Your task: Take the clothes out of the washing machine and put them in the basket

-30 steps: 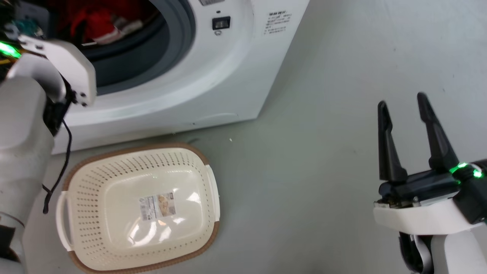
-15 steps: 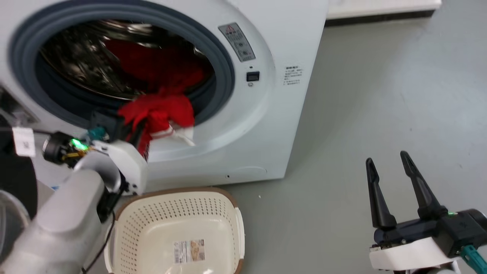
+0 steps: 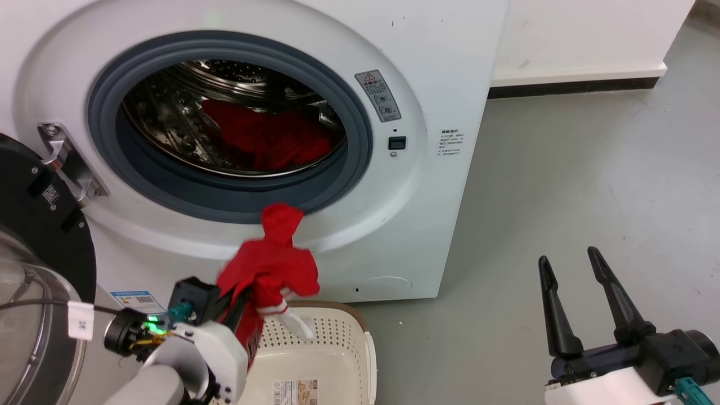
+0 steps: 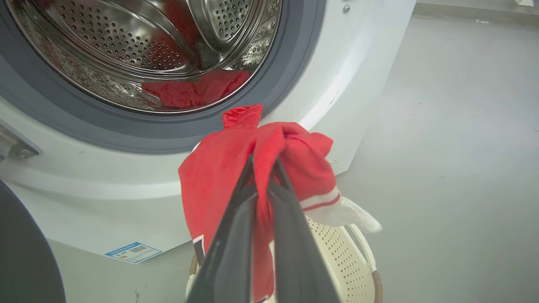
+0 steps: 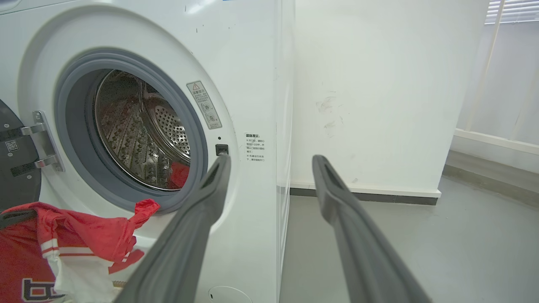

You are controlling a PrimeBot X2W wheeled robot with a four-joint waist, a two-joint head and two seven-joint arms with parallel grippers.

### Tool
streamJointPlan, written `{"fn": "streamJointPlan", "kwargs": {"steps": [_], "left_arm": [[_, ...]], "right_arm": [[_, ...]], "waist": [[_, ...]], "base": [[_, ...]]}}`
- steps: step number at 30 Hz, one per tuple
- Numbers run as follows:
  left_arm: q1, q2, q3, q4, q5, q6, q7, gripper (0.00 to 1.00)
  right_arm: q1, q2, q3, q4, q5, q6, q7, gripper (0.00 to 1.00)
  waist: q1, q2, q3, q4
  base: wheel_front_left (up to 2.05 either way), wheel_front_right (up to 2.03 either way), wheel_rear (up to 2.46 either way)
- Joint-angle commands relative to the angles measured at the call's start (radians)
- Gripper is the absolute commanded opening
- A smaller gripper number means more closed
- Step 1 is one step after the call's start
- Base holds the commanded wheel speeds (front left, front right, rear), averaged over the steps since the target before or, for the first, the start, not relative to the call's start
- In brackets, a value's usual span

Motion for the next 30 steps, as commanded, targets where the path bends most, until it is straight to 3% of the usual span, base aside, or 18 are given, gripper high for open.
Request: {"fn": "streamJointPlan", "kwargs": {"steps": [1,7,15,30], "left_arm": [[0.017,0.008,-0.005,-0.006,0.008,0.007,0.001,0.0],[0.053,-0.003,-0.02,0.026,-0.006,0.009,0.002,0.0],[-0.002,-0.046,-0.004,0.177,-0.03,-0.018,-0.037,0.0],[-0.23,-0.177,0.032,0.645,-0.095,-0.123,-0.037,0.0]], "right_arm": [[-0.002,0.001,0.005,0.001,0.004,-0.001,-0.002,1.0],[-0.046,0.001,0.013,-0.007,0.012,-0.001,-0.002,1.0],[-0.127,0.001,0.028,-0.023,0.01,-0.001,-0.002,1.0],[-0.307,0.001,0.06,-0.073,0.029,-0.001,-0.002,1.0]], "waist": [[0.0003,0.0,0.008,-0.005],[0.0003,0.0,0.062,-0.03],[0.0003,0.0,0.186,-0.076],[0.0003,0.0,0.5,-0.137]], "base": [[0.0,0.0,0.0],[0.0,0.0,0.0],[0.0,0.0,0.0],[0.0,0.0,0.0]]}}
